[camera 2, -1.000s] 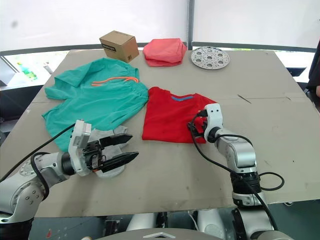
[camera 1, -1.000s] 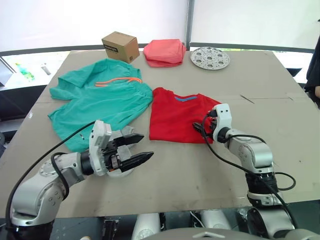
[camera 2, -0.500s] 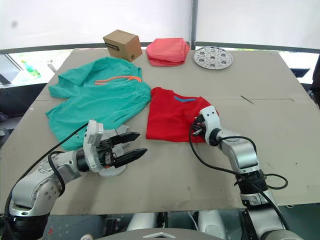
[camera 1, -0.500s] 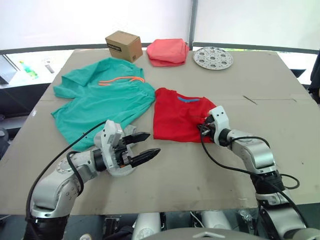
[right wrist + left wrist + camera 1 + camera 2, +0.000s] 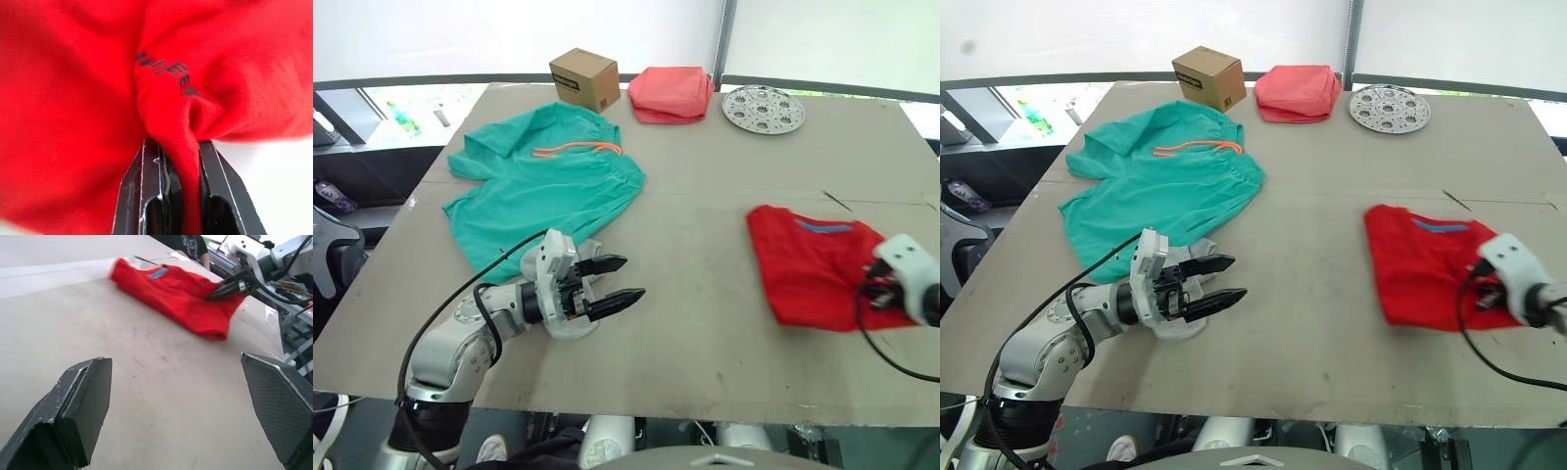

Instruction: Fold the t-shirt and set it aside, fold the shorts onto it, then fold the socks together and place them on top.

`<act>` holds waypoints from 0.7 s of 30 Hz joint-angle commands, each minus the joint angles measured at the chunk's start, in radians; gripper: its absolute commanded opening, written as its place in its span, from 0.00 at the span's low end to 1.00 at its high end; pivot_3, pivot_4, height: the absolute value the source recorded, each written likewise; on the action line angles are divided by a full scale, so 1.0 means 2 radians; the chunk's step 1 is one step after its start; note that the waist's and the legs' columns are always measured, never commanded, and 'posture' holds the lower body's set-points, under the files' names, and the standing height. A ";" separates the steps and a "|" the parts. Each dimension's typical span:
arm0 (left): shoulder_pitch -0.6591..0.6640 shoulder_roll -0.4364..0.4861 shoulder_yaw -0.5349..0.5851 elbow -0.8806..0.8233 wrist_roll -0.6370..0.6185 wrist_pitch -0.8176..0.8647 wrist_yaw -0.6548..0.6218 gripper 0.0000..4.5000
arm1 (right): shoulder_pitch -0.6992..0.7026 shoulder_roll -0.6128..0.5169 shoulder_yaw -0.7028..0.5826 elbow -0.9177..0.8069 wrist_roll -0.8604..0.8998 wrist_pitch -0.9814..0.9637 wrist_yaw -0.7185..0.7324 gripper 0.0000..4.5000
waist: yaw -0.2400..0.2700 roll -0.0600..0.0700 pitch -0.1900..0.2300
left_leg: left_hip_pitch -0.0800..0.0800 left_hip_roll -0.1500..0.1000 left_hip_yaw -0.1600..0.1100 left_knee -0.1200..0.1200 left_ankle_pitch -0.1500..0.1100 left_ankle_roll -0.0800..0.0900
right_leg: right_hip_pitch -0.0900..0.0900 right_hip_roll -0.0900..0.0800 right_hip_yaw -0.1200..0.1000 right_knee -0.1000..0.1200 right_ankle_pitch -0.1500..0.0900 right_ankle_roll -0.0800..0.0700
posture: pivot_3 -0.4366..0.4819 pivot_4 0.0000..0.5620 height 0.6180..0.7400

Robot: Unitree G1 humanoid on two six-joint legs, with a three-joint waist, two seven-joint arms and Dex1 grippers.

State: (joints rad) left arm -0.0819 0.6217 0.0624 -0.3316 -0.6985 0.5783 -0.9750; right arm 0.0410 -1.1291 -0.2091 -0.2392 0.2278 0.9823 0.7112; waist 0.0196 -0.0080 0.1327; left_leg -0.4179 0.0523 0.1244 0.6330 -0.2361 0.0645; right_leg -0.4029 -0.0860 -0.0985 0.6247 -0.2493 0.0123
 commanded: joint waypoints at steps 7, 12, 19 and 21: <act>-0.022 -0.002 -0.017 -0.005 0.008 -0.022 -0.017 1.00 | -0.050 -0.107 0.041 0.198 -0.090 -0.188 0.064 0.01 | -0.007 0.000 0.002 | 0.002 0.001 0.000 0.001 0.000 0.000 | 0.001 0.004 0.002 0.000 0.000 0.003 | 0.48 0.27 1.00; -0.027 -0.007 -0.021 -0.013 0.004 -0.021 -0.015 1.00 | -0.138 -0.092 0.102 0.287 -0.134 -0.220 0.072 0.01 | -0.006 0.000 0.002 | 0.002 0.002 0.000 0.001 0.001 -0.001 | 0.001 0.004 0.002 0.001 0.001 0.005 | 0.48 0.27 1.00; -0.033 0.005 -0.029 -0.053 -0.030 -0.008 -0.053 1.00 | -0.175 -0.080 0.113 0.348 -0.144 -0.198 0.079 0.01 | -0.002 0.000 0.002 | 0.001 0.001 0.001 0.001 0.002 -0.003 | 0.001 0.004 0.002 0.001 0.002 0.003 | 0.48 0.27 1.00; -0.039 0.006 -0.032 -0.061 -0.036 0.001 -0.050 1.00 | -0.169 -0.074 0.091 0.344 -0.132 -0.177 0.068 0.01 | -0.002 0.000 0.002 | 0.001 0.001 0.001 0.001 0.002 -0.003 | 0.001 0.004 0.003 0.001 0.002 0.003 | 0.48 0.27 1.00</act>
State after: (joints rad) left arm -0.1455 0.6273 -0.0019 -0.4063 -0.7415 0.5724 -1.0665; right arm -0.2931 -1.2684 0.0325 0.4506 -0.0478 0.5955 0.8651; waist 0.0155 -0.0071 0.1362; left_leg -0.4152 0.0547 0.1262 0.6360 -0.2325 0.0588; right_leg -0.4006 -0.0788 -0.0934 0.6259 -0.2457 0.0187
